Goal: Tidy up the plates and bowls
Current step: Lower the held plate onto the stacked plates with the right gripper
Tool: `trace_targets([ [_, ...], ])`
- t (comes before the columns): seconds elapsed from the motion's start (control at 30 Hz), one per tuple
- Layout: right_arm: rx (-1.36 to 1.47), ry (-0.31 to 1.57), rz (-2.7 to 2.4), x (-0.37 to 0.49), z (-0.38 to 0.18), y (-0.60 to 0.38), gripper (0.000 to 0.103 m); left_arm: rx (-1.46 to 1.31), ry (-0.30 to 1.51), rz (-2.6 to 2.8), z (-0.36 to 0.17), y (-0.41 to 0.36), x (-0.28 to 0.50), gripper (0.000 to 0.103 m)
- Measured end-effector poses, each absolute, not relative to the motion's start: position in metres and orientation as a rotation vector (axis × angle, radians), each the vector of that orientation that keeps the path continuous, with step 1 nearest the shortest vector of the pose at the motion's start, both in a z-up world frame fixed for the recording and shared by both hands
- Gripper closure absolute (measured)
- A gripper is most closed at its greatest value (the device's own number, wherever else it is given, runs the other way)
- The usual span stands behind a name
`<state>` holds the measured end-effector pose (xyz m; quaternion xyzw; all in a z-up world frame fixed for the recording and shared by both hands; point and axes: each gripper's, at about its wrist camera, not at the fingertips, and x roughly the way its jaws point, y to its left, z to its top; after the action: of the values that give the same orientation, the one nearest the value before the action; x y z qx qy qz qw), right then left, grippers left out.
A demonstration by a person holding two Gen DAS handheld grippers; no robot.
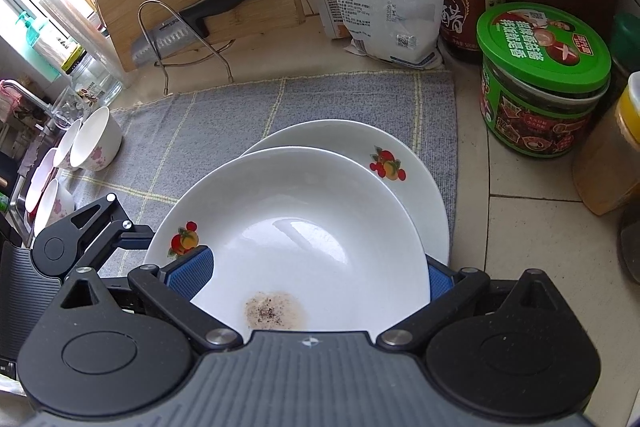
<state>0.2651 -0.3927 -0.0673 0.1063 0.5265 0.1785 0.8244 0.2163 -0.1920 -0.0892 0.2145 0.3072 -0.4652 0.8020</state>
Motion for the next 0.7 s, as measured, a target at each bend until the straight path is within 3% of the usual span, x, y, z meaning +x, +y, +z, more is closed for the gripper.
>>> trace_targets([
  [0.7, 0.164, 1.140, 0.351, 0.2730, -0.0696, -0.3880, 0.000, 0.520, 0.643, -0.987, -0.0946, -0.1971, 0.2246, 0.001],
])
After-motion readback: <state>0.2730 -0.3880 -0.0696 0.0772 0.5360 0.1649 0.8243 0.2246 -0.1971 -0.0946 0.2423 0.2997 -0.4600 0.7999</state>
